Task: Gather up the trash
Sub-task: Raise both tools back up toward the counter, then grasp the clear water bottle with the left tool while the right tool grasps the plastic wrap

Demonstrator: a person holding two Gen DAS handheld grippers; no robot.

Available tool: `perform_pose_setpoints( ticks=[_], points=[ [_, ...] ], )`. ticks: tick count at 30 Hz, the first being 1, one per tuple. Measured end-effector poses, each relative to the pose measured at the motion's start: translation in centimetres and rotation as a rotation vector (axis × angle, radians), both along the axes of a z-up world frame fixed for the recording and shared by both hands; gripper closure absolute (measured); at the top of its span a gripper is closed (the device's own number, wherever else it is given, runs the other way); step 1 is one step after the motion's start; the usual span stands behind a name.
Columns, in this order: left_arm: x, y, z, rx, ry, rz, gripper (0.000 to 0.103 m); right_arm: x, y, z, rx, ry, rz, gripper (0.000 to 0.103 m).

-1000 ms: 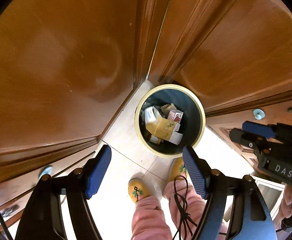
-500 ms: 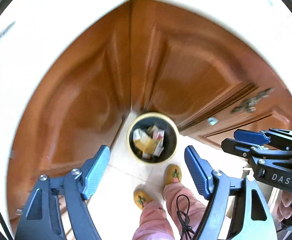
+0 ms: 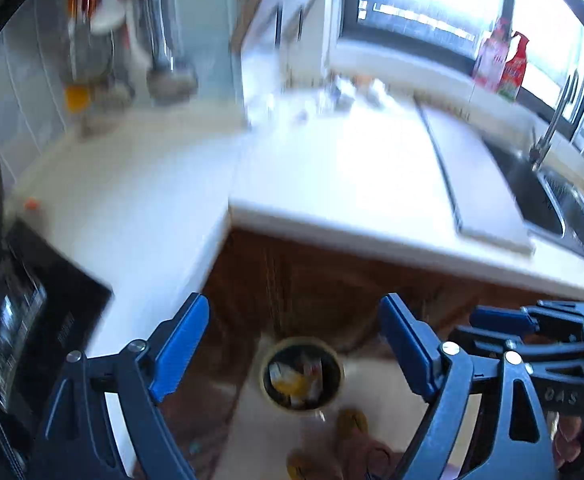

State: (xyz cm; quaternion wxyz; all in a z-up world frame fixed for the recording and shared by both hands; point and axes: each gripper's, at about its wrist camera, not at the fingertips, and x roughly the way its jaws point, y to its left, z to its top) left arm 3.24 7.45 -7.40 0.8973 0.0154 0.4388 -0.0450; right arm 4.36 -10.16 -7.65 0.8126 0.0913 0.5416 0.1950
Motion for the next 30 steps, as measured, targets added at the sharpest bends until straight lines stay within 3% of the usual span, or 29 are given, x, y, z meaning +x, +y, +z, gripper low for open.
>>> perform_pose_setpoints(
  ticks=[8,14,23,26,30],
  points=[
    [2.5,-0.1,6.3,0.02,-0.174,0.019,0.015,1.1,-1.9,5.1,0.041,-0.106,-0.068,0.064],
    [5.5,1.4,8.1,0.011,-0.249,0.057,0.014,3.0,-2.9,7.9,0.058,-0.153,-0.122,0.064],
    [12.8,4.2,5.6,-0.078,-0.204,0.102,0.006,10.9,-4.4,10.4,0.074,-0.198,-0.165,0.064],
    [16.8,5.0,3.9,-0.096,-0.177,0.13,0.006,15.0,-4.8,9.6,0.085,-0.19,-0.156,0.064],
    [22.1,5.9,1.0,-0.134,-0.11,0.179,0.006,22.2,-5.4,6.9,0.11,-0.112,-0.162,0.064]
  ],
)
